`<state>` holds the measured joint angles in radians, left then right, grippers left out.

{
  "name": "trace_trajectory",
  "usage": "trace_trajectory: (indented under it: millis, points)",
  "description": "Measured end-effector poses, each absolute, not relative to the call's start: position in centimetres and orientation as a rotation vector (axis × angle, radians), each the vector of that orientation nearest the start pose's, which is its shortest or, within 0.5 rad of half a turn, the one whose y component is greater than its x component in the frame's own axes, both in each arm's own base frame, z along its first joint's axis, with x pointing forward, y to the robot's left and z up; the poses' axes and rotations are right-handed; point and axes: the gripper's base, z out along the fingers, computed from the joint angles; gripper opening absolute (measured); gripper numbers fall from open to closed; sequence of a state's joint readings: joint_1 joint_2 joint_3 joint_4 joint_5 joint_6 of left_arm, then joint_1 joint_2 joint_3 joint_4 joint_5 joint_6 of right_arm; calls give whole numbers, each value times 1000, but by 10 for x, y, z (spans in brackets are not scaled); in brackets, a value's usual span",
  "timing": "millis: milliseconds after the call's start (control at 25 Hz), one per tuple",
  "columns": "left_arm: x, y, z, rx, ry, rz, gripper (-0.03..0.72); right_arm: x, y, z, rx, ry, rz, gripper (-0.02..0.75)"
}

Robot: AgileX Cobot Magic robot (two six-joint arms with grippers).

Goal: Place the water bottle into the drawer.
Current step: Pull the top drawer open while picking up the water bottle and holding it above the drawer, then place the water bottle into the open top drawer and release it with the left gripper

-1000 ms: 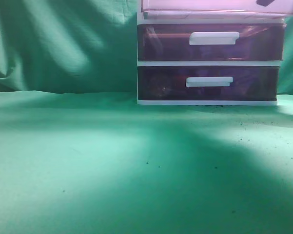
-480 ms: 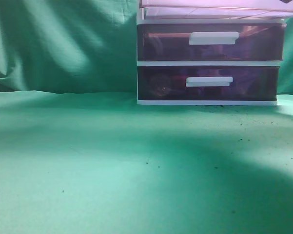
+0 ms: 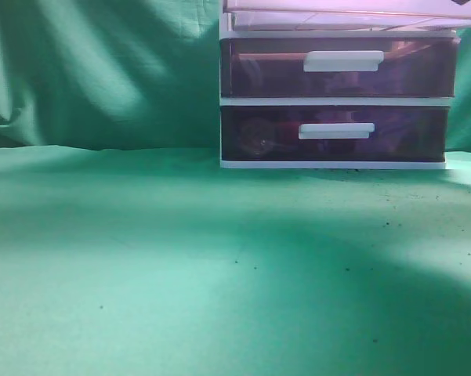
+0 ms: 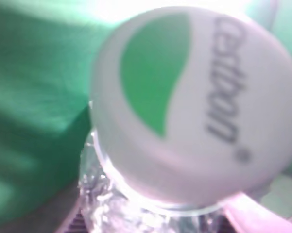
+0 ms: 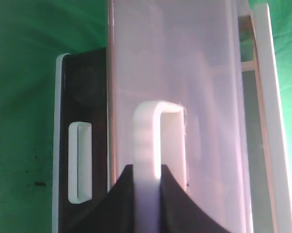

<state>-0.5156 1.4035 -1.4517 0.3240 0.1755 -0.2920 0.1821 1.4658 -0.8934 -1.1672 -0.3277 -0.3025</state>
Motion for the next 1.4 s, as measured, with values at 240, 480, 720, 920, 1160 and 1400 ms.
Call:
trace_trajectory:
  millis: [240,480,720,920,1160,1400]
  points:
    - [318,-231,467,478,1546,-424,302,312,85,280,-1551,1179,-564,81]
    - [357,-271,418,562,1619,-366,302,312,85,280,-1551,1179,-564,81]
    - [378,-275,381,632,1713,-236,302,312,85,280,-1550,1180,-562,81]
    - [381,-269,372,576,1819,-244,302,312,85,280,-1546,1187,-556,81]
    - [377,-271,371,487,1910,-363,517,312,85,279,-1544,1196,-550,81]
    - [378,-272,376,467,1868,-407,644,312,84,278,-1536,1209,-539,81]
